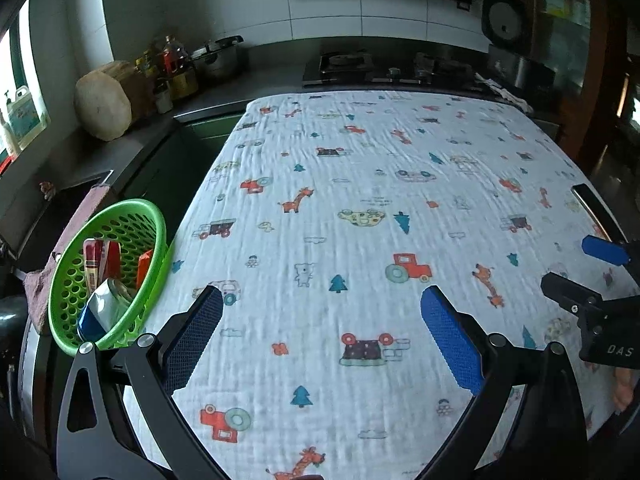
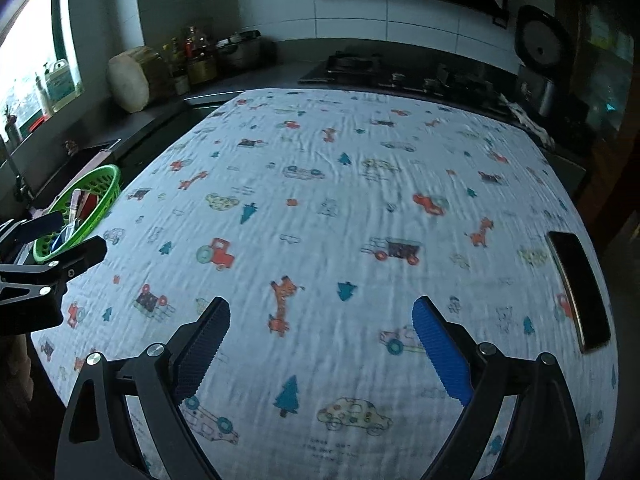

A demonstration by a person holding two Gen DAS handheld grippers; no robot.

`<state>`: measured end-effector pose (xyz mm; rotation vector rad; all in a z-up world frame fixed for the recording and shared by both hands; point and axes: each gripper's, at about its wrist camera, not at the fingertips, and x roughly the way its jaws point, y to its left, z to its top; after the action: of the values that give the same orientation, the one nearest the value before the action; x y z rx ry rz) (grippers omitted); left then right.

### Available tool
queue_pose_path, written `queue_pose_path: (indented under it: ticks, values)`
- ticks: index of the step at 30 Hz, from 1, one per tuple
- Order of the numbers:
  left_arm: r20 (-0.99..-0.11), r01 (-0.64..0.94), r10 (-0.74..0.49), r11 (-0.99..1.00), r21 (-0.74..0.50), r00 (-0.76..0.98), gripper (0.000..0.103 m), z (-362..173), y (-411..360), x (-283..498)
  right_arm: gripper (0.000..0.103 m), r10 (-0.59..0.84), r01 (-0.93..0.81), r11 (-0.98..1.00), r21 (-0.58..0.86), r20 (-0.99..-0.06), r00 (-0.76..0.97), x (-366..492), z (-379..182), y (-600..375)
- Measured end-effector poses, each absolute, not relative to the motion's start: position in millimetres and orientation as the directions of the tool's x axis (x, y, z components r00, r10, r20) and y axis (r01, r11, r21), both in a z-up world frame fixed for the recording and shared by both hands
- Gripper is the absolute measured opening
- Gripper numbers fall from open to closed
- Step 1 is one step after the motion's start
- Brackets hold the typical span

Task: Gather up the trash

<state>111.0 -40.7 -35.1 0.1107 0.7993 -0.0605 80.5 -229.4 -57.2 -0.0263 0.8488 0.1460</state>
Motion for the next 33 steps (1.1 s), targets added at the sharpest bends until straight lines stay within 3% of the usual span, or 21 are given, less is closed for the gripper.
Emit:
queue_pose_path:
  ticks: [33]
  values:
    - [-0.671, 0.025, 0.05, 0.995, 0.101, 0.74, 0.098, -33, -31, 96, 0.092, -0.009, -0.011, 1.0, -0.024, -0.717, 0.697, 49, -41, -229]
